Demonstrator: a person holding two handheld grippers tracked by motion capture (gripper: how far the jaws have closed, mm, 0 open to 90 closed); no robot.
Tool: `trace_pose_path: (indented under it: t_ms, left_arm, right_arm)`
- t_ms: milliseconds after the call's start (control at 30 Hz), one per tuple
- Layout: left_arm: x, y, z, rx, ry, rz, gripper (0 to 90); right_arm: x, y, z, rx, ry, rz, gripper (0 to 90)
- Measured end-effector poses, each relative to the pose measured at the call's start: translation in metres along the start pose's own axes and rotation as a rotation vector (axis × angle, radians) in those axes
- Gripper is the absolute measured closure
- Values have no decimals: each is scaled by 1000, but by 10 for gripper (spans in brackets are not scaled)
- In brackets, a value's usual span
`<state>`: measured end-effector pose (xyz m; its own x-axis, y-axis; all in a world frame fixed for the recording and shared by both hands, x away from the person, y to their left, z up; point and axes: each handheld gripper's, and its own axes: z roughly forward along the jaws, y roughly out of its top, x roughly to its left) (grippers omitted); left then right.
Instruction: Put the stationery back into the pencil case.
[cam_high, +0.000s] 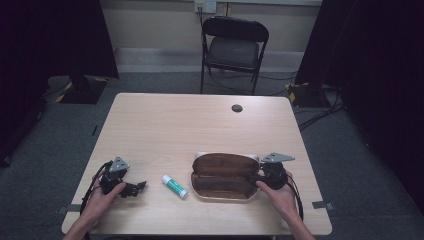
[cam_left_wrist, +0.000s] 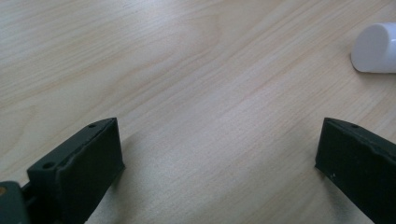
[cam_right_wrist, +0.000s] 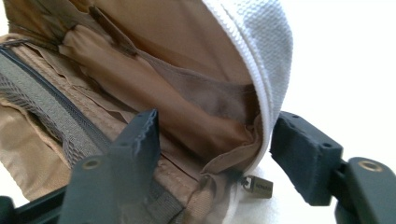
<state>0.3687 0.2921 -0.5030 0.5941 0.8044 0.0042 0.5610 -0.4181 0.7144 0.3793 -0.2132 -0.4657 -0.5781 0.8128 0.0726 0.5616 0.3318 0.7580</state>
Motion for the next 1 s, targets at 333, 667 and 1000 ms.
trace_pose_path:
  t_ms: [333, 667, 1000]
  left_arm:
    - [-2, 0, -3, -1, -13, 6, 50]
    - [-1, 4, -11, -49, -3, -23, 166]
    - [-19, 20, -18, -103, -127, 53, 187]
  right_arm:
    - [0, -15, -31, -51, -1, 21, 284]
    - [-35, -38, -34, -9, -80, 98, 238]
    - [-44, -45, -15, 76, -157, 82, 202]
